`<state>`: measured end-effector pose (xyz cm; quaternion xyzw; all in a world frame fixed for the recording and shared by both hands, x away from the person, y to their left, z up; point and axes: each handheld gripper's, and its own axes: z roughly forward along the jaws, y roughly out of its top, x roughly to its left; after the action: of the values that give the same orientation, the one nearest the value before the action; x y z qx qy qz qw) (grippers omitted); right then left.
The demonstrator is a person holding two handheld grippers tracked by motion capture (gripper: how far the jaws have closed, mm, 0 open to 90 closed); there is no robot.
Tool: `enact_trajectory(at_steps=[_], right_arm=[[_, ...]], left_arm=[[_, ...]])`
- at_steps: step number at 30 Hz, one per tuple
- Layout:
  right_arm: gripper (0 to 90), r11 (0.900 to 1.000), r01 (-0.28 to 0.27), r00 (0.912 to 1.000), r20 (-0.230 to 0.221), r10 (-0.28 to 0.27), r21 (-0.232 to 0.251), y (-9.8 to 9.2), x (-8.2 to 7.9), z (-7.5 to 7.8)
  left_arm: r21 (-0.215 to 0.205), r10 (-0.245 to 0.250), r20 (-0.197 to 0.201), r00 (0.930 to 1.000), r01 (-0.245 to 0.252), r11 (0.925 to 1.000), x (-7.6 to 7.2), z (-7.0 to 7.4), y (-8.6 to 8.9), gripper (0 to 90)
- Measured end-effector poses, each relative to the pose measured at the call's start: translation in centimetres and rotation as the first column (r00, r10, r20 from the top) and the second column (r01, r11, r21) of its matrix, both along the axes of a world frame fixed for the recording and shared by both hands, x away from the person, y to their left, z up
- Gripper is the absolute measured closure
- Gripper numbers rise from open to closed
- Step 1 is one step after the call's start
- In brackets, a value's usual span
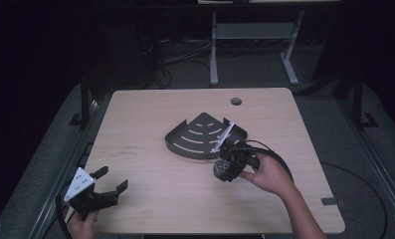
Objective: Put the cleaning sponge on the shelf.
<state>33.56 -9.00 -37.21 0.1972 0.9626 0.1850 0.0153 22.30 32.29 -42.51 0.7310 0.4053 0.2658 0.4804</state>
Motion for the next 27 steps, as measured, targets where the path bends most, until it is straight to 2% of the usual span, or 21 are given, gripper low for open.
enact_trajectory(at_steps=[9, 12, 21, 27], right_arm=[[33.4, 1.0, -0.013, 0.9999, 0.009, 0.013, -0.002, 0.7, 0.8, 0.6], [33.4, 1.0, -0.013, 0.9999, 0.007, 0.012, 0.013, 0.9, 1.3, 0.7], [33.4, 1.0, -0.021, 0.9997, 0.013, 0.021, 0.006, 1.9, 2.8, 1.3], [33.4, 1.0, -0.016, 0.9999, 0.004, 0.016, 0.023, 2.3, 3.9, 1.5]], left_arm=[[-0.004, 0.0, -0.001, 1.0, 0.0, 1.0, 0.0, 0.0, 0.0, 13.2], [0.001, -0.001, 0.001, 1.0, 0.001, 1.0, 0.0, 0.0, 0.0, 13.2], [0.006, -0.002, 0.001, 1.0, 0.002, 1.0, 0.0, 0.0, -0.1, 13.3], [0.008, -0.002, 0.0, 1.0, 0.002, 1.0, 0.0, 0.0, -0.1, 13.2]])
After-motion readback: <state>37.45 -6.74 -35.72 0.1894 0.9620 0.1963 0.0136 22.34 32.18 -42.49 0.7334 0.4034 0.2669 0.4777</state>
